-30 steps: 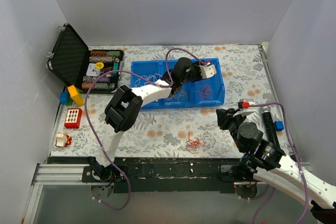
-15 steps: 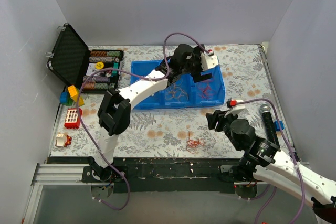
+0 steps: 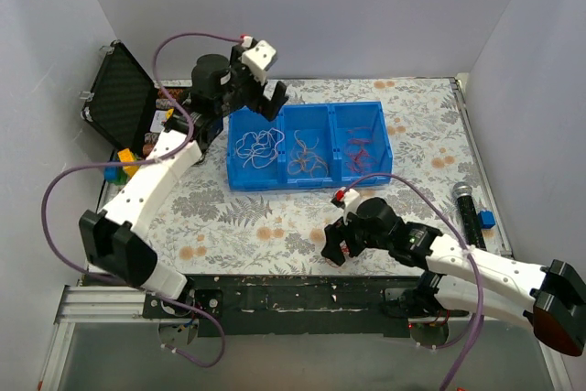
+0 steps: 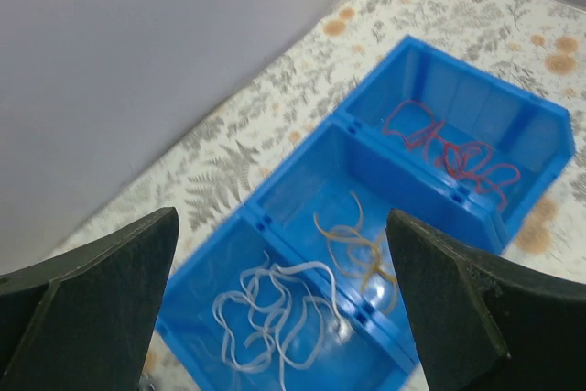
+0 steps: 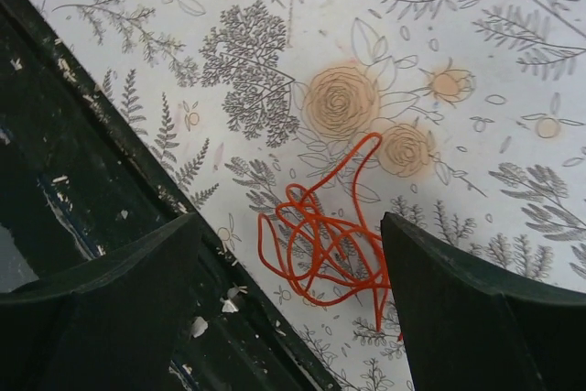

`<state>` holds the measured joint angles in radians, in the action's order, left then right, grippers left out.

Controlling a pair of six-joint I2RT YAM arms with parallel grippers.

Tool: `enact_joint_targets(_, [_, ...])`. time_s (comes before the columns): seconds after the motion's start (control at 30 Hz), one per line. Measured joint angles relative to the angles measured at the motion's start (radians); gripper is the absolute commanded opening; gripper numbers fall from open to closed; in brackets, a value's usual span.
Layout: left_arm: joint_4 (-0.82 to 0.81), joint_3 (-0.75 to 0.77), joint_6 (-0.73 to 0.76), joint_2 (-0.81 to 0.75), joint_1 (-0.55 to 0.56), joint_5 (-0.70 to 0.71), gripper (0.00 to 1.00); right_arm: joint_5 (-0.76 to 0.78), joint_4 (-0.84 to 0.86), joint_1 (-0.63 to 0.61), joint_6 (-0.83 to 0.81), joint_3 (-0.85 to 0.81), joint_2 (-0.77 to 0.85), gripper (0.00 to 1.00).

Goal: Untangle the cables

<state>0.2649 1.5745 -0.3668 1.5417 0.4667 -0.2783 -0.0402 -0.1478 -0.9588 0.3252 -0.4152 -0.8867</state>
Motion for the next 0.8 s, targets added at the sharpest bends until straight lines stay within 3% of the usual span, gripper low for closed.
enact_joint_targets(0.1, [0.016,-0.125,-0.050,-0.106,-0.016,-0.002,0.98,-0.069,0.014,0.000,-0.015,0.000,-0.040,0.84])
enact_joint_targets(0.2, [0.032,-0.218,-0.087,-0.171,-0.015,-0.001,0.98,-0.114,0.020,0.000,-0.021,0.000,-0.109,0.67])
enact_joint_targets(0.27, [0.040,-0.261,-0.108,-0.200,-0.014,0.005,0.98,-0.131,0.018,0.000,-0.026,-0.002,-0.165,0.44])
enact_joint_targets(0.37, [0.049,-0.307,-0.132,-0.233,-0.019,0.018,0.98,-0.127,0.000,0.000,-0.035,-0.013,-0.219,0.02])
enact_joint_targets(0.5, [0.048,-0.352,-0.159,-0.275,-0.020,0.037,0.98,-0.051,-0.060,-0.003,-0.042,-0.089,-0.210,0.01])
enact_joint_targets(0.67, [0.037,-0.406,-0.188,-0.325,-0.026,0.054,0.98,0.145,-0.108,0.007,-0.097,-0.318,-0.158,0.01])
enact_joint_targets(0.8, [0.021,-0.409,-0.214,-0.332,-0.030,0.059,0.98,0.228,-0.071,0.138,-0.165,-0.525,-0.174,0.01])
